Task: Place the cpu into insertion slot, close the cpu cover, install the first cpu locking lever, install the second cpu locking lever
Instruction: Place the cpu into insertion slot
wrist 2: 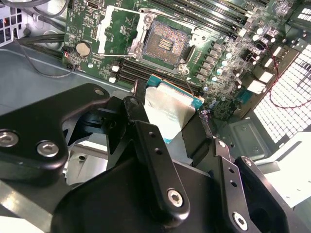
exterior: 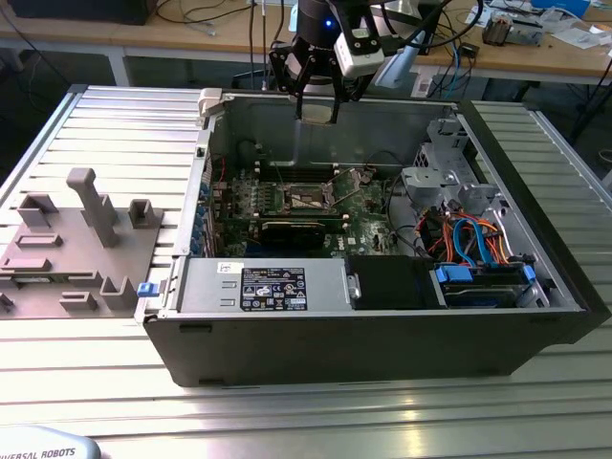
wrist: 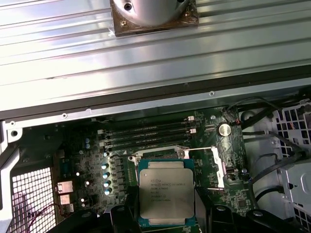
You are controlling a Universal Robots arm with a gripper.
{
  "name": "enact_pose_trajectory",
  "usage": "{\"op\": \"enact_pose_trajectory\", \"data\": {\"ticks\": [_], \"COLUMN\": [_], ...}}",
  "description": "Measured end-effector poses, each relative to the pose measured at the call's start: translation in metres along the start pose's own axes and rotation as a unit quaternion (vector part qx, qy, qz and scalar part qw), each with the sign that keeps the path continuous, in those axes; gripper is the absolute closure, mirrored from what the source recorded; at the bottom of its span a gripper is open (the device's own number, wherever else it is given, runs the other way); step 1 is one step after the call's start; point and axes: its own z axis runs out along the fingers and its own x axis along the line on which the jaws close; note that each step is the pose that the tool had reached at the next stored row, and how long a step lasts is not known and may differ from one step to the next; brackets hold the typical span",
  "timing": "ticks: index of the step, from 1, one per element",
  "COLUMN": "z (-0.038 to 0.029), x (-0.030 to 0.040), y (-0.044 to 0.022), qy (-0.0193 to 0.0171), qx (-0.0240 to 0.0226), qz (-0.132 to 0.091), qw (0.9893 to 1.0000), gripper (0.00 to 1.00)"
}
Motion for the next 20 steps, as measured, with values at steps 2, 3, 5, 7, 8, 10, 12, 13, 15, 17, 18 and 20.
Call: {"op": "enact_pose_trajectory", "data": {"ticks": [2,3,5,7,8,10,12,13,15,17,18,20], "z": [0.0000,0.0000,0.0000,0.0000,0.0000,0.0000,0.0000,0.0000,0.0000,0.0000,0.0000,0.0000], "x": [0.0000,0.0000,0.0000,0.0000,0.0000,0.0000,0.0000,0.0000,0.0000,0.0000,0.0000,0.0000], "y": [0.0000,0.0000,0.0000,0.0000,0.0000,0.0000,0.0000,0.0000,0.0000,0.0000,0.0000,0.0000], "qy": [-0.0001,-0.0001,-0.0001,-0.0002,-0.0002,-0.0002,-0.0003,-0.0004,-0.0004,-0.0005,-0.0005,-0.0005], "qx": [0.0000,0.0000,0.0000,0.0000,0.0000,0.0000,-0.0001,-0.0001,-0.0001,-0.0001,-0.0001,-0.0001], "qz": [0.001,0.001,0.001,0.002,0.002,0.003,0.003,0.004,0.004,0.005,0.005,0.006], "qw": [1.0000,1.0000,1.0000,1.0000,1.0000,1.0000,1.0000,1.0000,1.0000,1.0000,1.0000,1.0000], "gripper": [0.46,0.46,0.46,0.46,0.46,0.46,0.46,0.46,0.46,0.46,0.46,0.46]}}
